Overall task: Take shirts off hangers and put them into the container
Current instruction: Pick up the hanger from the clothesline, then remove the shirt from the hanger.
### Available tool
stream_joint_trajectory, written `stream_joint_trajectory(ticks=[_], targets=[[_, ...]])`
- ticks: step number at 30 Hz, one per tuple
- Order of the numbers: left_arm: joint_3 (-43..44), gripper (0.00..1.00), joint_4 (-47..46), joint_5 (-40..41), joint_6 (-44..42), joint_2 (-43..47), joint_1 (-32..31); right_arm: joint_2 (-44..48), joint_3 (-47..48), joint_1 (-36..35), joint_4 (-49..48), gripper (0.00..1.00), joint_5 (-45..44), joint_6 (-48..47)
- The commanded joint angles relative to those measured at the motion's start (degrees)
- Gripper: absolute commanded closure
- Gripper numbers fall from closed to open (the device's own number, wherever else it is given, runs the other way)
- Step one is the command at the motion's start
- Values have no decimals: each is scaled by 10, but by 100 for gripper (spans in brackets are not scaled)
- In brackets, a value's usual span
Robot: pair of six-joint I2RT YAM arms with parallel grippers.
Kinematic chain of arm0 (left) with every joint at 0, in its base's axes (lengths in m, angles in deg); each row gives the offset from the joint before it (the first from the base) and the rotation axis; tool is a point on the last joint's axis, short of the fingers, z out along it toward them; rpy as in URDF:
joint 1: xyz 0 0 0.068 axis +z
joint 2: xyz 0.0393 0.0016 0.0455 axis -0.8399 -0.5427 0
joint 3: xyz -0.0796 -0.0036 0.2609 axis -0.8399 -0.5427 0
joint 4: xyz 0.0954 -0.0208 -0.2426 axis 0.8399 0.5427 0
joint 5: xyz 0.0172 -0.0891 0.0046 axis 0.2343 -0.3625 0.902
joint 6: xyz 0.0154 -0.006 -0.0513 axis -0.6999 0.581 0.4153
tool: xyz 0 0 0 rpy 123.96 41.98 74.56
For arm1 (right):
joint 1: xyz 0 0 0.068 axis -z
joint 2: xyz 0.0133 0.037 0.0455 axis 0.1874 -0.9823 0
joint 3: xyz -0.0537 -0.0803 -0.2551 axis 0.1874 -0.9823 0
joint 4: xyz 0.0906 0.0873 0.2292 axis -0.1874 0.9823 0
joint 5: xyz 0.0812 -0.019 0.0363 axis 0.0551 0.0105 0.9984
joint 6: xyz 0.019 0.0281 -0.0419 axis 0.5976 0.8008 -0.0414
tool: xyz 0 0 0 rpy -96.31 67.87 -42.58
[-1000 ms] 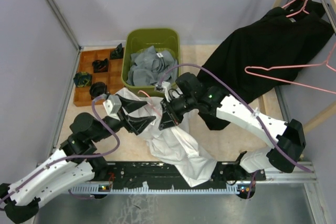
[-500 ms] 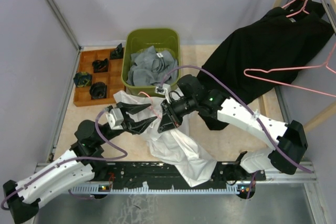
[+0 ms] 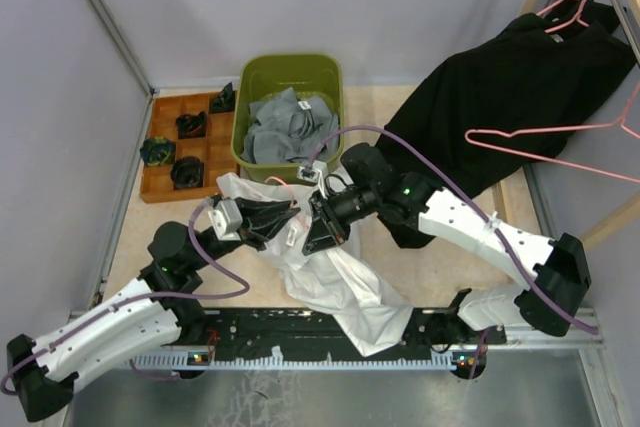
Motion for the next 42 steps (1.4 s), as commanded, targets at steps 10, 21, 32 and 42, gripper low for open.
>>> stream_joint_trajectory(ticks=[10,21,32,42], targets=[[80,100,65,-7,15,-36,1,32,22,0,15,81,-24,-32],[216,100,344,408,81,-16,2,106,15,-1,-16,28,-252,-23],[285,100,458,444,109,-73,2,200,-72,-12,-127,38,-366,-77],[257,100,433,422,124,-66,2,145,-50,-12,-53,52,-322,-74]])
